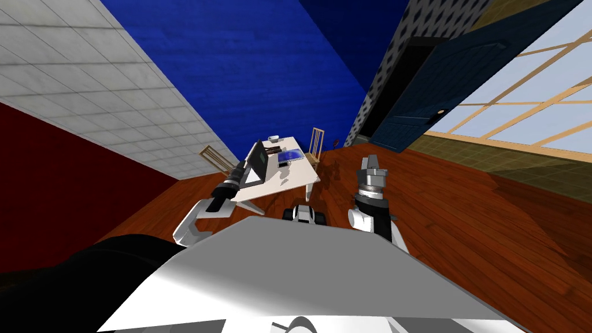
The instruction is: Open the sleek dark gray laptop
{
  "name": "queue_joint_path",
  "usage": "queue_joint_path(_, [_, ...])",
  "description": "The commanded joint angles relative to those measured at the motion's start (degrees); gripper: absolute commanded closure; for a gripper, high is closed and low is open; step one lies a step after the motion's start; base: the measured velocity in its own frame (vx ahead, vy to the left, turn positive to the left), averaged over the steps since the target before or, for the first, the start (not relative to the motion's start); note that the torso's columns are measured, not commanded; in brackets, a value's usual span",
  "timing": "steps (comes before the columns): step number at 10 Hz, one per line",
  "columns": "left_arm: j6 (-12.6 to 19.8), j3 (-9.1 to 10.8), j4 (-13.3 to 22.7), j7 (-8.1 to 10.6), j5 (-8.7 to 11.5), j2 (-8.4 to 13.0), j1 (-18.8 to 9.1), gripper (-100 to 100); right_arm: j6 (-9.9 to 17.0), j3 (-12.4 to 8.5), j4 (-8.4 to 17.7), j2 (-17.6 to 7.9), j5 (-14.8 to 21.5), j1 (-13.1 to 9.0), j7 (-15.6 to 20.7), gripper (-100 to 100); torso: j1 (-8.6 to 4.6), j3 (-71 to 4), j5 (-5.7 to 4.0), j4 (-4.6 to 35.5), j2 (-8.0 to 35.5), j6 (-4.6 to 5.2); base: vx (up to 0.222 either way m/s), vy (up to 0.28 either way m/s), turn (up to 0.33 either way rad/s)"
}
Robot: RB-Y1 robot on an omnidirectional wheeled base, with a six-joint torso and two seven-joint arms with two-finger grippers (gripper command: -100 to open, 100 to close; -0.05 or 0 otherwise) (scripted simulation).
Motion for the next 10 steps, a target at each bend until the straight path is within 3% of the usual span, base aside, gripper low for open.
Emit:
queue_joint_path(1, [3.8,1.40,0.8,-0.23,-0.5,2.7,0.1,-100,0.0,0.0,0.0,0.0,0.0,0.0,0.0,0,-0.08,0.0,-0.02,0.0,-0.1,0.01,0.070,-0.101,-0.057])
queue_joint_path(4, [7.6,2.81,1.3,-0.41,-1.0,4.7,0.4,-100,0.0,0.0,0.0,0.0,0.0,0.0,0.0,0,-0.07,0.0,-0.03,0.0,0.1,-0.01,0.038,-0.096,-0.051])
queue_joint_path(8, [8.5,3.05,0.4,-0.35,-0.9,5.0,0.7,-100,0.0,0.0,0.0,0.0,0.0,0.0,0.0,0,0.22,-0.1,0.06,-0.1,-0.2,0.01,0.059,-0.015,-0.018])
queue_joint_path(9, [8.7,3.10,0.3,-0.31,-0.9,5.1,0.7,100,0.0,0.0,0.0,0.0,0.0,0.0,0.0,0,0.05,-0.1,0.03,0.0,-0.1,0.00,0.010,0.005,0.003])
queue_joint_path(10, [8.3,2.99,0.8,1.32,0.8,3.9,-0.3,100,0.0,0.0,0.0,0.0,0.0,0.0,0.0,0,-0.14,0.1,-0.05,0.0,0.1,0.01,-0.030,0.083,0.038])
